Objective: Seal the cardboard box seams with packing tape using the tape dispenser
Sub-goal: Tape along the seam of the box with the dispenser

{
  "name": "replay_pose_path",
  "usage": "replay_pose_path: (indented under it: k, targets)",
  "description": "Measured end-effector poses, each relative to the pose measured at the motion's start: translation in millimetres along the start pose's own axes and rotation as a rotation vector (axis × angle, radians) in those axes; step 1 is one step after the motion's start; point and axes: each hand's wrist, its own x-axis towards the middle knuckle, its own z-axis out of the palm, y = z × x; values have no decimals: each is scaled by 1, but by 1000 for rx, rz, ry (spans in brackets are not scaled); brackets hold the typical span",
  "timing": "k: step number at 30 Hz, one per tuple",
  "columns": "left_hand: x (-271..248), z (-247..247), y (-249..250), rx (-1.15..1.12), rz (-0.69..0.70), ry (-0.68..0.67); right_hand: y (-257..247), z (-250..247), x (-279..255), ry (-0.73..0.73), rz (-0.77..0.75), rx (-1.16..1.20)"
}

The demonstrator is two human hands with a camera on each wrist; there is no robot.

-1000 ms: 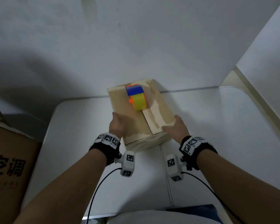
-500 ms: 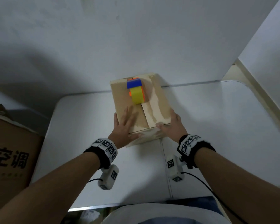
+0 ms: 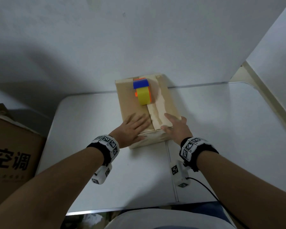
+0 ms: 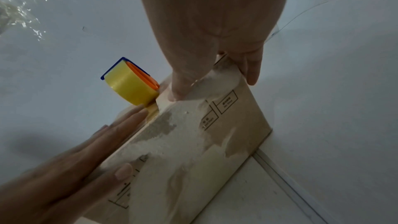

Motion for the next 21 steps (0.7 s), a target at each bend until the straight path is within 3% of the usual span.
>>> replay_pose_path:
  k: [2, 8, 13, 17, 21]
  targets:
    - [5, -1, -5, 34, 75, -40, -1, 1, 1, -12, -12, -11]
    - [9, 1, -7, 22, 123, -78, -8, -6, 1, -45, 45, -68]
    - [10, 5, -9, 27, 120, -82, -43, -31, 20, -11, 46, -307]
    - [11, 8, -8, 17, 135, -51, -83, -47, 54, 7, -76, -95]
    - [11, 5, -7, 12, 159, 31, -128, -54, 82, -103, 97, 446]
